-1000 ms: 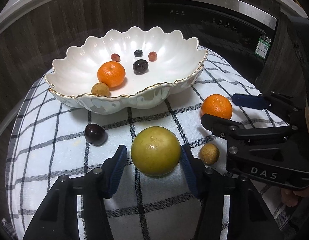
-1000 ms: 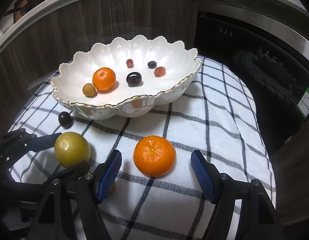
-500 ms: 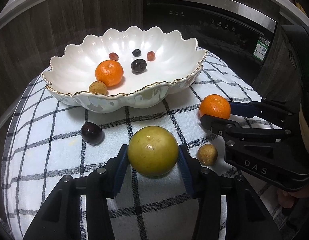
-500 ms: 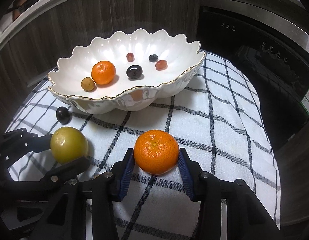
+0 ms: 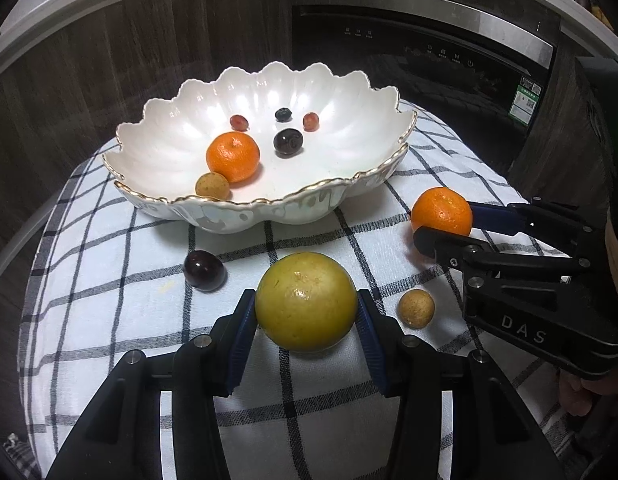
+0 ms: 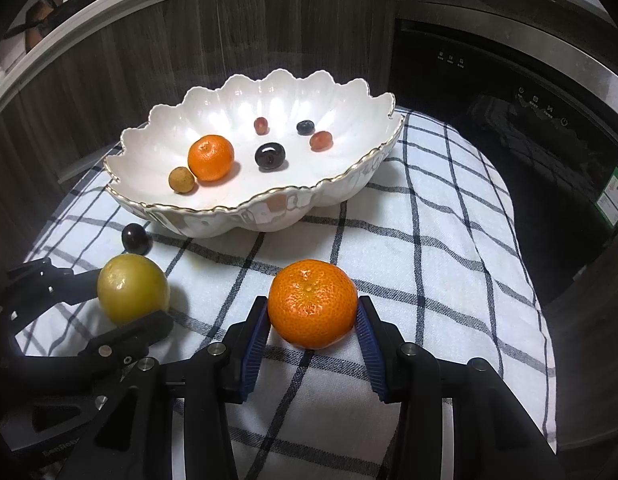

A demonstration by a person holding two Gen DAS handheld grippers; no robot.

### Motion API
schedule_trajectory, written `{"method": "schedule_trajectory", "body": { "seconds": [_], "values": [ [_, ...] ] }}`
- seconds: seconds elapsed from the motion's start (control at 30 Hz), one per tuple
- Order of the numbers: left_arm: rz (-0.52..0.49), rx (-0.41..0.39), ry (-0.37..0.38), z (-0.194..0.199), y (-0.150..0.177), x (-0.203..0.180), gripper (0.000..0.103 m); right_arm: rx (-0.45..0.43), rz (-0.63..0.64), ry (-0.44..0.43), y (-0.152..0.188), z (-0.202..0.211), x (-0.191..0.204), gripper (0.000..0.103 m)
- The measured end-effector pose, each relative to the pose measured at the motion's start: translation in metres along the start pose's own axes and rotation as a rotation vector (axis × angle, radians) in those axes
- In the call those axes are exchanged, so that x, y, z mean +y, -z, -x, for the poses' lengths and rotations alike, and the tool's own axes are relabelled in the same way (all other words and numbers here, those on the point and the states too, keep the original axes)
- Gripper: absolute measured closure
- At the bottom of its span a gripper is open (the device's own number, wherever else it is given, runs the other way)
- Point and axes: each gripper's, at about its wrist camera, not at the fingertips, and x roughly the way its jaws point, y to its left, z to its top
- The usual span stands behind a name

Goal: Organize fruits
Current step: 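Grasp and lift the yellow-green fruit with the left gripper while the right lifts the mandarin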

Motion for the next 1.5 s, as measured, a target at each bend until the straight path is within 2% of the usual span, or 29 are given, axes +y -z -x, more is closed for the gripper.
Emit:
{"method": "schedule_trajectory", "body": {
  "seconds": [0.87, 1.5],
  "values": [
    [0.027, -0.073, -0.046, 0.044, -0.010, 0.017, 0.055, -0.073, -0.001, 0.004, -0.007, 0.043, 0.015, 0.059],
    [0.053, -0.128, -0.082, 0.079, -0.035, 0.037, 0.055, -0.121, -0.018, -0.001, -0.033, 0.072, 0.028, 0.059]
  ]
}}
